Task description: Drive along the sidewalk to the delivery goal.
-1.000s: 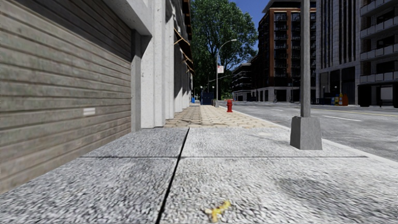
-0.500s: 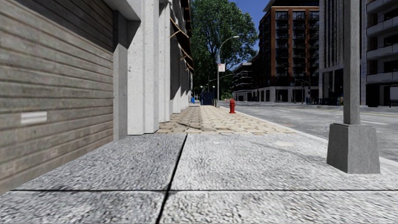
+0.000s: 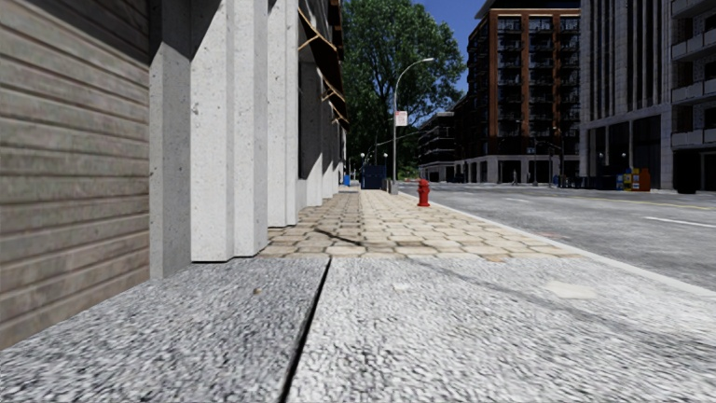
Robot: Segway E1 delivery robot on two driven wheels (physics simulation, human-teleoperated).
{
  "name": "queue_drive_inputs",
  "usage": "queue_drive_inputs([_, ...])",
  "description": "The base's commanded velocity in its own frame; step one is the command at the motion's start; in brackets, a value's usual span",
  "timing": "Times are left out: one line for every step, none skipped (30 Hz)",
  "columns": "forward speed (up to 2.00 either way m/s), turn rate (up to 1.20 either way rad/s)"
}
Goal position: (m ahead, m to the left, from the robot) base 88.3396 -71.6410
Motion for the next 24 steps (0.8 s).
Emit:
queue_drive_inputs([2.00,0.00])
queue_drive_inputs([2.00,0.00])
queue_drive_inputs([2.00,0.00])
queue_drive_inputs([2.00,0.00])
queue_drive_inputs([2.00,0.00])
queue_drive_inputs([2.00,0.00])
queue_drive_inputs([2.00,0.00])
queue_drive_inputs([2.00,0.00])
queue_drive_inputs([2.00,0.00])
queue_drive_inputs([2.00,0.00])
queue_drive_inputs([2.00,0.00])
queue_drive_inputs([2.00,0.00])
queue_drive_inputs([2.00,0.00])
queue_drive_inputs([2.00,0.00])
queue_drive_inputs([2.00,0.00])
queue_drive_inputs([2.00,0.00])
queue_drive_inputs([2.00,0.00])
queue_drive_inputs([2.00,0.00])
queue_drive_inputs([2.00,0.00])
queue_drive_inputs([2.00,0.00])
queue_drive_inputs([2.00,0.00])
queue_drive_inputs([2.00,0.00])
queue_drive_inputs([2.00,0.00])
queue_drive_inputs([2.00,0.00])
